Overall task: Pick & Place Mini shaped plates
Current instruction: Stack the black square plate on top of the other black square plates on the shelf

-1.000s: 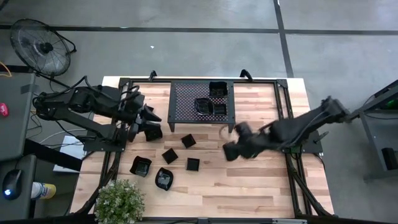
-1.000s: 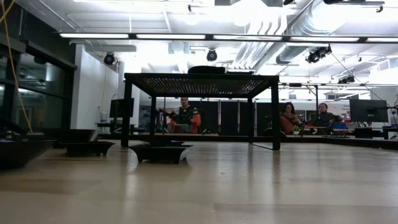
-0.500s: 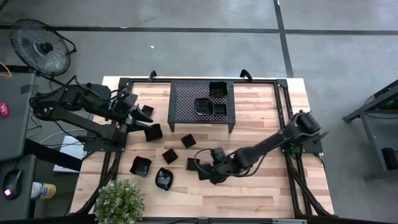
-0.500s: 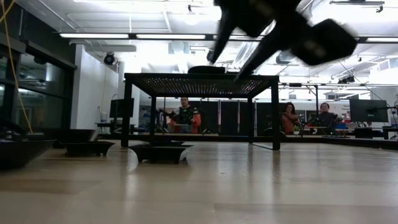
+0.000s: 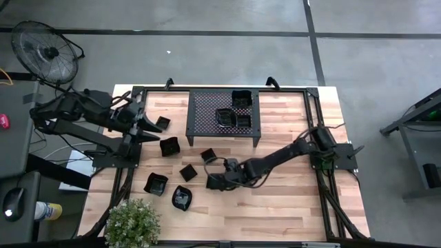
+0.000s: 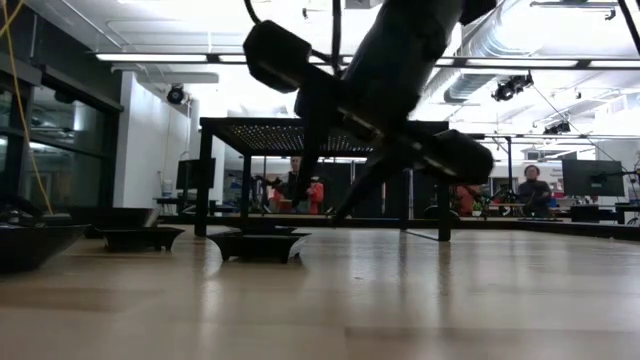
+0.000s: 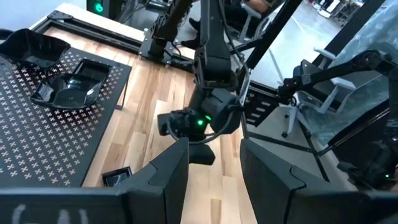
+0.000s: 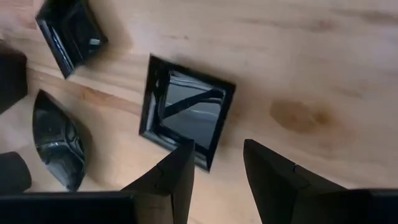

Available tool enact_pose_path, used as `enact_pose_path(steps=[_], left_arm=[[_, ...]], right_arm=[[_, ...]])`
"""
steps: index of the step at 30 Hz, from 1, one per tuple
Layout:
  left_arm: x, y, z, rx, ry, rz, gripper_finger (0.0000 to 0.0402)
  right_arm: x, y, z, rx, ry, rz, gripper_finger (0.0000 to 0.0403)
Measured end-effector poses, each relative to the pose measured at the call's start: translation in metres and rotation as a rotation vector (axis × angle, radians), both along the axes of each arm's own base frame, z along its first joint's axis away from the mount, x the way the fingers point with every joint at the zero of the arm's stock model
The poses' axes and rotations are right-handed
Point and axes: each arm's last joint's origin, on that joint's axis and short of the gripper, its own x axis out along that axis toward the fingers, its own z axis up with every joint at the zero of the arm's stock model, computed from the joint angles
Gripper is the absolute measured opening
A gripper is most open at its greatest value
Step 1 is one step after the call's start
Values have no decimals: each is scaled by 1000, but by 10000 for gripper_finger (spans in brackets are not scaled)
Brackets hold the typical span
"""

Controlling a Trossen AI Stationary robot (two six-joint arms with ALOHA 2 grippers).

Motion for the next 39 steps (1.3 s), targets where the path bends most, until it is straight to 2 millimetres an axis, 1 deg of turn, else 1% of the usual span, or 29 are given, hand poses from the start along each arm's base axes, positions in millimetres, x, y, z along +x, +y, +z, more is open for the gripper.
enact_pose_path(steps=[4,7,10,16,22,26,34,39], left_arm=[[-1,0,-1,1,6,0,142],[-2,0,0,2,5,0,142],[-3,0,0,2,2,0,142],[-3,0,0,2,4,0,142],[-3,0,-1,4,5,-1,142],[-3,0,-1,11,5,-3,142],[-3,0,-1,19,4,-6,142],[-3,0,-1,22,4,-7,142]], right_arm=[[3,-6,1,-4,-10,2,133],[3,-7,1,-5,-7,1,134],[3,-7,-4,-5,8,2,134],[9,-4,-21,22,11,-15,134],[11,-5,-22,8,-5,-22,128],[10,-5,-22,10,4,-11,101],[9,-5,-23,-4,17,27,12],[9,-5,-23,-3,17,36,4]])
